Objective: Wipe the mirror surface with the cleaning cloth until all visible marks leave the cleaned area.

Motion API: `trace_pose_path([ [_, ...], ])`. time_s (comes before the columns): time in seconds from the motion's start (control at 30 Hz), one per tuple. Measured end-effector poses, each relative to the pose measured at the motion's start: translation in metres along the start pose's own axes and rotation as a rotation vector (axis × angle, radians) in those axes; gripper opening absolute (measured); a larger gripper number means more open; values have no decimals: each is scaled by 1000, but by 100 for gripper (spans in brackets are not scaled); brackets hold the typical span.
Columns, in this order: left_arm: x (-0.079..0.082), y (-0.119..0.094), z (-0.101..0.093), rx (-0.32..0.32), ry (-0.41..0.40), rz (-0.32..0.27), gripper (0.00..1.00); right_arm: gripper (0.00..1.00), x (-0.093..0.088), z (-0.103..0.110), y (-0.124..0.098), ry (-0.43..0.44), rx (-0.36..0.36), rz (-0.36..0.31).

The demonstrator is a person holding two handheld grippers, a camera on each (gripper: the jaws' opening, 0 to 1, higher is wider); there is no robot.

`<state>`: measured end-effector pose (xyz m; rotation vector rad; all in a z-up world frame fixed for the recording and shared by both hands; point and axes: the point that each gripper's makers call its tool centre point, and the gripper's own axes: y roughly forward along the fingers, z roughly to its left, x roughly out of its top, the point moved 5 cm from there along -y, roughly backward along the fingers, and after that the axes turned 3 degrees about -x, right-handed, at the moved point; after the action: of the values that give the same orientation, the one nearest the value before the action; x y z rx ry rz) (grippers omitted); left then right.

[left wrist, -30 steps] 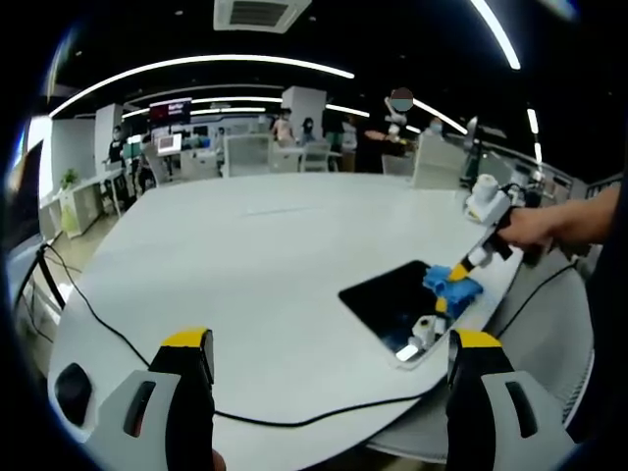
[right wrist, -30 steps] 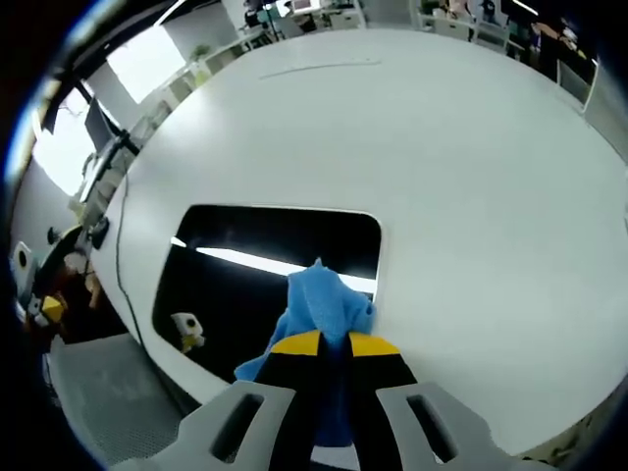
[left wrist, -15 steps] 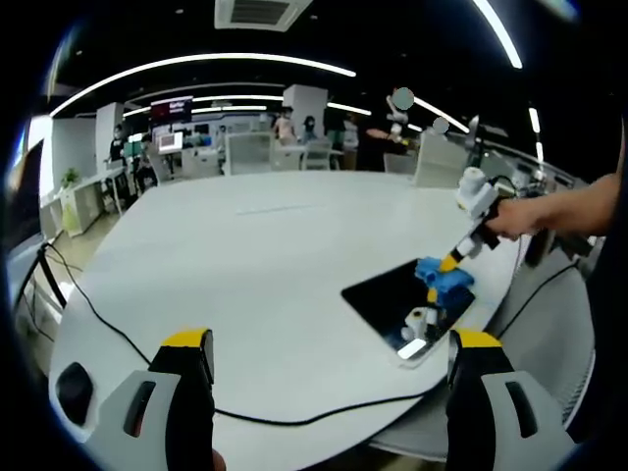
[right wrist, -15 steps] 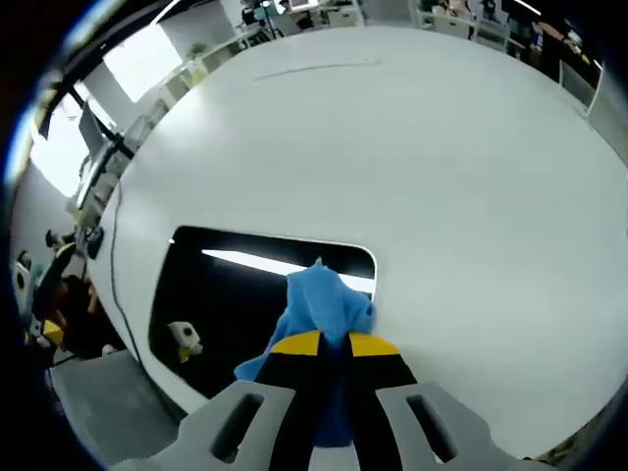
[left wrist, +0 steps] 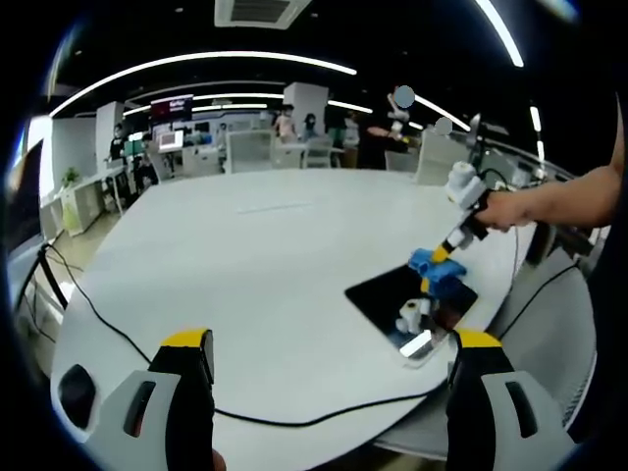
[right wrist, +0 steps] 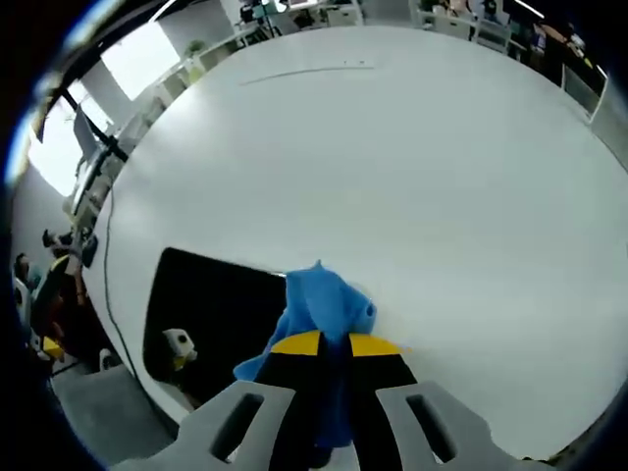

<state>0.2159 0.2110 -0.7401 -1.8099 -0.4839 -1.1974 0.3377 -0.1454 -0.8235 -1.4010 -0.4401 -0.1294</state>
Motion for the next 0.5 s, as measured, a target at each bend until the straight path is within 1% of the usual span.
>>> trace_pose_path([
  [0.37, 0, 2, 1, 5, -5, 7, 100, 3, 15, -3, 4, -22, -15, -5],
  [0.5, 1, 4, -1, 17, -13, 3, 100, 3, 16, -3, 5, -38, -15, 4],
])
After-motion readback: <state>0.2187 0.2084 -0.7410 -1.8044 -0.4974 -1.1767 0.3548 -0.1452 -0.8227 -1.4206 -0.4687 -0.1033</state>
